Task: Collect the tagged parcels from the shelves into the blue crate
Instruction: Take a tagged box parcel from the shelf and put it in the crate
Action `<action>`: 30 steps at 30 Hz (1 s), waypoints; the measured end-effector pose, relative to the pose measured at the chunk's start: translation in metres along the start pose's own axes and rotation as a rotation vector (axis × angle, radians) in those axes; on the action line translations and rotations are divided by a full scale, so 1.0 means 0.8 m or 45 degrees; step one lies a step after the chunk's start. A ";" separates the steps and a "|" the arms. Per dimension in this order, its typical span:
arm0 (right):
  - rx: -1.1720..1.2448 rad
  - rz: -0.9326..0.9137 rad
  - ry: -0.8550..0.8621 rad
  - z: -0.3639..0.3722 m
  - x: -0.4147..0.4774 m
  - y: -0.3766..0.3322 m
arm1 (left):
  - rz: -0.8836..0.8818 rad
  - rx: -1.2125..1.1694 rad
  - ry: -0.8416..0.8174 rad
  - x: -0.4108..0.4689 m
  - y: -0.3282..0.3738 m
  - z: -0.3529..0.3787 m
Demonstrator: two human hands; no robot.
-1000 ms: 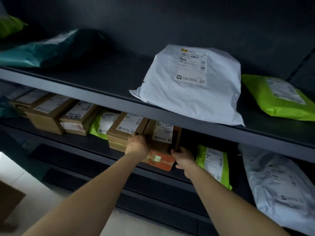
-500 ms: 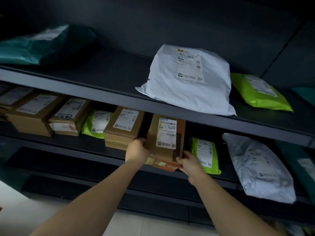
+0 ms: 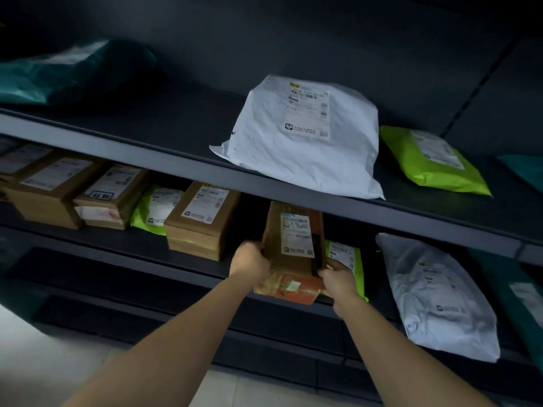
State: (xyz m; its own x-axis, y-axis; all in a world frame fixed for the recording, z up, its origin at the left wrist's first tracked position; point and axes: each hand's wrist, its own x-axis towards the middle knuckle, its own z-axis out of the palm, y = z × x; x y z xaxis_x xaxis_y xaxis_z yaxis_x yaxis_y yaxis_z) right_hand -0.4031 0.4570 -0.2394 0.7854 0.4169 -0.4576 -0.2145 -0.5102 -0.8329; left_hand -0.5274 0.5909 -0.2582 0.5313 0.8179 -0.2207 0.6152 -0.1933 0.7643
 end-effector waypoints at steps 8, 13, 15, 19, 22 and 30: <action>-0.868 -0.587 0.172 0.053 -0.017 -0.039 | 0.151 0.226 0.126 -0.005 -0.001 -0.060; -0.808 -0.616 -0.178 0.138 -0.029 -0.069 | 0.089 0.543 0.301 0.031 -0.049 -0.145; -0.790 -0.539 -0.292 0.168 -0.033 -0.079 | 0.035 0.605 0.268 0.043 -0.071 -0.170; -0.719 -0.386 -0.389 0.222 -0.037 -0.091 | 0.004 0.625 0.102 0.074 -0.107 -0.199; -0.580 -0.279 -0.374 0.253 -0.032 -0.092 | -0.036 0.485 -0.012 0.085 -0.109 -0.207; -0.257 -0.006 -0.153 0.274 -0.024 -0.073 | -0.175 0.239 -0.099 0.101 -0.141 -0.215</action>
State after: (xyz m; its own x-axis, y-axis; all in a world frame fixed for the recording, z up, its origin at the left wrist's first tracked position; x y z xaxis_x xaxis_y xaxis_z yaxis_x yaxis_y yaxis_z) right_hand -0.5332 0.6436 -0.2501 0.7089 0.4996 -0.4978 -0.0812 -0.6433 -0.7613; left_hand -0.6540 0.7724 -0.2582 0.4742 0.8006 -0.3662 0.7782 -0.1866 0.5996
